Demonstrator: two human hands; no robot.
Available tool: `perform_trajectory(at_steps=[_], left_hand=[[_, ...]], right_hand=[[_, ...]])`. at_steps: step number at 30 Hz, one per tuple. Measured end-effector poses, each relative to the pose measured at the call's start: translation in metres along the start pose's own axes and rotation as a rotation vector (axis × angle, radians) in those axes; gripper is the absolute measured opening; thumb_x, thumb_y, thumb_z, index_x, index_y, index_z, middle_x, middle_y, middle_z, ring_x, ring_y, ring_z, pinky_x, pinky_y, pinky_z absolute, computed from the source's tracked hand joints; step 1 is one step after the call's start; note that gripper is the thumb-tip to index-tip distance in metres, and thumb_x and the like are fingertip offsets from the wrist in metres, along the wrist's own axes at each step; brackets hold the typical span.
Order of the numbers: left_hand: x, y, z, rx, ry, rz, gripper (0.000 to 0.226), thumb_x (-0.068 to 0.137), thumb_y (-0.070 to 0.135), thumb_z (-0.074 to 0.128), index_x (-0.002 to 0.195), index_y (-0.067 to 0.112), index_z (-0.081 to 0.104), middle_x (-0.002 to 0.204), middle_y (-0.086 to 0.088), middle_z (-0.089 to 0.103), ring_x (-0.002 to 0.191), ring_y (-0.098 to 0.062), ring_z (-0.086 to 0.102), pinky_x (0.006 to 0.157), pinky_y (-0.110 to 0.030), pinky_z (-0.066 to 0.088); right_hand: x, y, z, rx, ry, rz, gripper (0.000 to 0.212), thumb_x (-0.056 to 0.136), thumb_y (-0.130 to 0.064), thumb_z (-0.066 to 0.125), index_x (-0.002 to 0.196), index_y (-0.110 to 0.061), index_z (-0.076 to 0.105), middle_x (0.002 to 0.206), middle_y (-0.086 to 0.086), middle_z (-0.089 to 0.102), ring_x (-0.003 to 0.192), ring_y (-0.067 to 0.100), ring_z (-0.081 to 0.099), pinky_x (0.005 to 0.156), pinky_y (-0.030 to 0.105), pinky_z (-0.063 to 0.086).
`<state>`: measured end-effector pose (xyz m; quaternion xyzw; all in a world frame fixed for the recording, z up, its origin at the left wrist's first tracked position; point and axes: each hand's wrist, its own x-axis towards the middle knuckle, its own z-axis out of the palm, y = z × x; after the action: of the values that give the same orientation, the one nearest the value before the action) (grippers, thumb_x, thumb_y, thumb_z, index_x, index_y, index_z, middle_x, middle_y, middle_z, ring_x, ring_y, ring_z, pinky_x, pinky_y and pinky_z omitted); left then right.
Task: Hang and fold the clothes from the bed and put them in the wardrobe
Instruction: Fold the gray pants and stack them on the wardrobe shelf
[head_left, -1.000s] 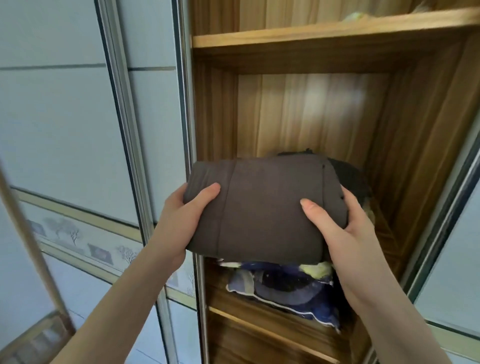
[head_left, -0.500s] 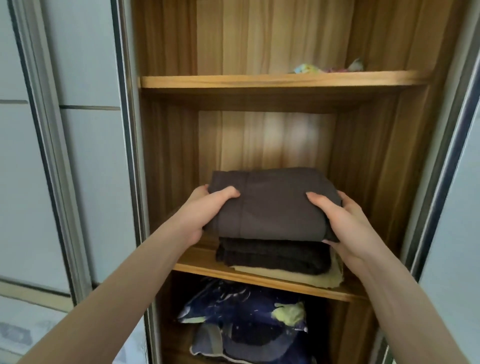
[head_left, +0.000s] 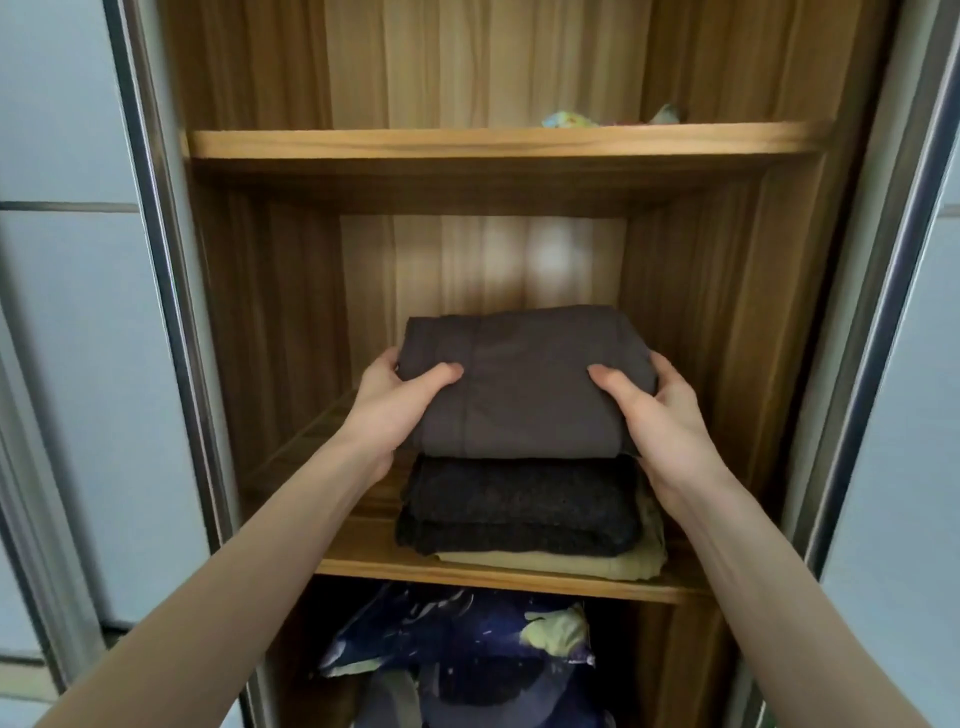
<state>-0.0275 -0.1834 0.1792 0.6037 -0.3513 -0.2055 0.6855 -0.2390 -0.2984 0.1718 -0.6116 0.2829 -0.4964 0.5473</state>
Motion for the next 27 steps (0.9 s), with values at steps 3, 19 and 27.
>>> perform_trajectory(at_steps=[3, 19, 27], left_hand=[[0.001, -0.004, -0.001, 0.008, -0.014, -0.013, 0.064, 0.088, 0.029, 0.084, 0.144, 0.021, 0.053, 0.113, 0.009, 0.068, 0.099, -0.005, 0.067, 0.063, -0.011, 0.054], [0.004, -0.024, -0.008, 0.792, -0.146, 0.463, 0.052, 0.105, 0.033, 0.056, 0.156, 0.025, 0.049, 0.157, 0.001, 0.048, 0.146, -0.019, 0.043, 0.121, -0.036, 0.035], [-0.006, -0.032, 0.005, 0.983, -0.212, 0.424, 0.055, 0.108, 0.054, 0.041, 0.159, 0.033, 0.043, 0.166, 0.009, 0.038, 0.153, -0.013, 0.031, 0.125, -0.035, 0.026]], right_hand=[[-0.002, 0.006, 0.001, -0.002, -0.001, 0.030, 0.070, 0.091, -0.034, 0.078, 0.153, -0.026, 0.045, 0.128, -0.005, 0.067, 0.115, 0.017, 0.067, 0.104, 0.041, 0.055], [-0.008, 0.012, 0.009, -1.073, -0.004, -0.422, 0.061, 0.106, -0.040, 0.049, 0.162, -0.027, 0.031, 0.168, 0.000, 0.030, 0.153, 0.024, 0.029, 0.127, 0.045, 0.018], [0.007, 0.022, 0.007, -0.973, -0.179, -0.153, 0.073, 0.097, -0.074, 0.041, 0.159, -0.034, 0.038, 0.165, -0.005, 0.036, 0.147, 0.023, 0.040, 0.119, 0.041, 0.036]])
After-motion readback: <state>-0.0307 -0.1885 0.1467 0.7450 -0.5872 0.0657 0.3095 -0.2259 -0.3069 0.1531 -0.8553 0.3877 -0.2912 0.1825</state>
